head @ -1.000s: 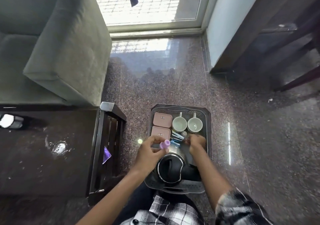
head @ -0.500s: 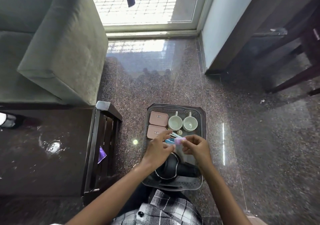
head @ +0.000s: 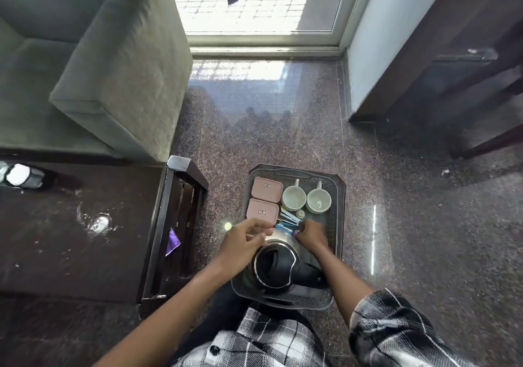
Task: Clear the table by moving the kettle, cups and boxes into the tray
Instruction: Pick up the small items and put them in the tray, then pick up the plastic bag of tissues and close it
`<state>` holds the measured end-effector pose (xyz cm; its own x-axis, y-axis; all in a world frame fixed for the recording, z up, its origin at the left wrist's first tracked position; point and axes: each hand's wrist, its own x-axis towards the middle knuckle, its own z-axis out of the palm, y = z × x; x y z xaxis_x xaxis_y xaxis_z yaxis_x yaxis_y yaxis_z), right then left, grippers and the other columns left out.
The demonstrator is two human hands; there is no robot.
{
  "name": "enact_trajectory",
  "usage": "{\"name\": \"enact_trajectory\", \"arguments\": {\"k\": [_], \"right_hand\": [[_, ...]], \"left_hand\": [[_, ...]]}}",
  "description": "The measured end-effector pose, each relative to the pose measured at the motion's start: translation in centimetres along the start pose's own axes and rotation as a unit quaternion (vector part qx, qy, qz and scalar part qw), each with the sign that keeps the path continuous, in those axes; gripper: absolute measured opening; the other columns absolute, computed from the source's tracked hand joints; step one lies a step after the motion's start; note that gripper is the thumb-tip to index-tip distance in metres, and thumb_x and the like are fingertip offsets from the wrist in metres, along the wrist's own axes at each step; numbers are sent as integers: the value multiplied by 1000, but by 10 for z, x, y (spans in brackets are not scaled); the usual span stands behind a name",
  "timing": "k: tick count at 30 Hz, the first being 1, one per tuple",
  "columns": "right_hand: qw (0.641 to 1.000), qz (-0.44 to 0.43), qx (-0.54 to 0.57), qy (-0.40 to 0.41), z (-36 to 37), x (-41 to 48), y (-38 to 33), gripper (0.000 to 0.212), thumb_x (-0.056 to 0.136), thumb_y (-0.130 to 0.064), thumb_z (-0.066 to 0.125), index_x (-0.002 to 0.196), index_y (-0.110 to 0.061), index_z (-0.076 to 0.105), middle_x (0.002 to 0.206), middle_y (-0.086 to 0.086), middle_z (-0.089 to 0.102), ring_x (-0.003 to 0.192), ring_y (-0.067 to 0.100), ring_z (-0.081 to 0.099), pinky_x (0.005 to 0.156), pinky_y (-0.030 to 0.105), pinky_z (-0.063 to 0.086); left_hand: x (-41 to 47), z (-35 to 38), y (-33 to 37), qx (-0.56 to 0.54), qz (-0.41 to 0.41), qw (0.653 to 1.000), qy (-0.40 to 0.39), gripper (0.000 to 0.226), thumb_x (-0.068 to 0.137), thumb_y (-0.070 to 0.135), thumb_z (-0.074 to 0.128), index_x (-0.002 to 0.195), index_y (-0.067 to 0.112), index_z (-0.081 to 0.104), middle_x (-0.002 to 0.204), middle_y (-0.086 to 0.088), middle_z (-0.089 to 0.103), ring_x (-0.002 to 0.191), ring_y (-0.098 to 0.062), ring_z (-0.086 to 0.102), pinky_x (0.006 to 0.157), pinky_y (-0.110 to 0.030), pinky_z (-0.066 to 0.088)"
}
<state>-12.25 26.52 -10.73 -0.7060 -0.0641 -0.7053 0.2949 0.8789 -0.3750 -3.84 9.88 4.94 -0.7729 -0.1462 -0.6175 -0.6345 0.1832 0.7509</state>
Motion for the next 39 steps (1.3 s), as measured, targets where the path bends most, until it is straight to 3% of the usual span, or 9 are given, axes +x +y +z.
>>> {"name": "enact_trajectory", "arguments": {"k": [7, 11, 18, 20, 22, 26, 31, 35, 39], "right_hand": [[994, 43, 96, 4, 3, 5, 13, 15, 75, -16, 69, 82, -2, 69, 84, 19, 71, 83, 30, 67, 71, 33, 50], [974, 73, 212, 37, -14, -13, 7, 20, 71, -2, 64, 91, 0, 66, 79, 16, 65, 68, 25, 59, 57, 34, 48], [945, -110, 290, 105, -47, -99, -63, 17, 80, 1, 61, 84, -15, 64, 84, 11, 69, 76, 23, 64, 72, 37, 53], [936, -172, 300, 65, -47, -132, -98, 17, 82, 1, 63, 79, -16, 65, 76, 5, 68, 69, 18, 64, 66, 31, 53], [933, -214, 288, 11, -37, -157, -130, 22, 82, 0, 64, 74, -20, 64, 72, 3, 67, 64, 18, 64, 63, 28, 50], [943, -261, 185, -91, 21, -193, -182, 23, 83, -1, 62, 73, -21, 65, 70, 7, 66, 61, 15, 61, 63, 27, 48], [935, -216, 173, -221, 134, -246, -239, 22, 86, 2, 52, 75, -13, 64, 67, 3, 66, 51, 7, 61, 49, 18, 46], [920, -178, 200, -286, 218, -296, -278, 20, 87, 0, 50, 80, -9, 66, 64, 2, 69, 54, 11, 62, 53, 21, 47], [914, -189, 167, -318, 281, -339, -320, 16, 86, -1, 53, 78, -9, 64, 61, 1, 67, 49, 9, 62, 49, 19, 45]], "left_hand": [[-4, -3, -9, -23, -6, 1000, 6, 27, 89, 7, 54, 91, 33, 62, 96, 7, 70, 92, -17, 66, 79, -24, 47], [-7, -5, -6, -31, 1, 1000, 2, 25, 90, 7, 52, 96, 29, 62, 99, 7, 70, 91, -14, 67, 78, -22, 48], [-22, -37, -5, -88, 30, 995, 43, 20, 93, 8, 51, 103, 23, 61, 106, 1, 69, 88, -13, 67, 68, -16, 51], [-32, -55, -14, -108, 40, 991, 69, 21, 93, 8, 51, 100, 25, 62, 104, 2, 70, 84, -10, 67, 71, -17, 51], [-45, -75, -24, -143, 44, 984, 101, 20, 92, 5, 51, 100, 19, 62, 99, 1, 69, 77, -8, 65, 61, -10, 47], [-80, -123, -66, -200, 40, 965, 168, 20, 92, 0, 48, 105, 8, 62, 95, -2, 66, 71, -8, 61, 53, -6, 44], [-141, -188, -150, -220, 32, 947, 233, 23, 91, -3, 47, 100, 12, 62, 89, 1, 65, 60, 6, 61, 56, -6, 43], [-190, -238, -224, -218, 17, 938, 267, 30, 87, -2, 49, 89, 24, 63, 87, 1, 66, 81, -14, 62, 67, -22, 46], [-234, -283, -272, -241, 0, 920, 309, 23, 86, -4, 49, 97, 10, 63, 85, -2, 64, 80, -13, 58, 59, -10, 43]]}}
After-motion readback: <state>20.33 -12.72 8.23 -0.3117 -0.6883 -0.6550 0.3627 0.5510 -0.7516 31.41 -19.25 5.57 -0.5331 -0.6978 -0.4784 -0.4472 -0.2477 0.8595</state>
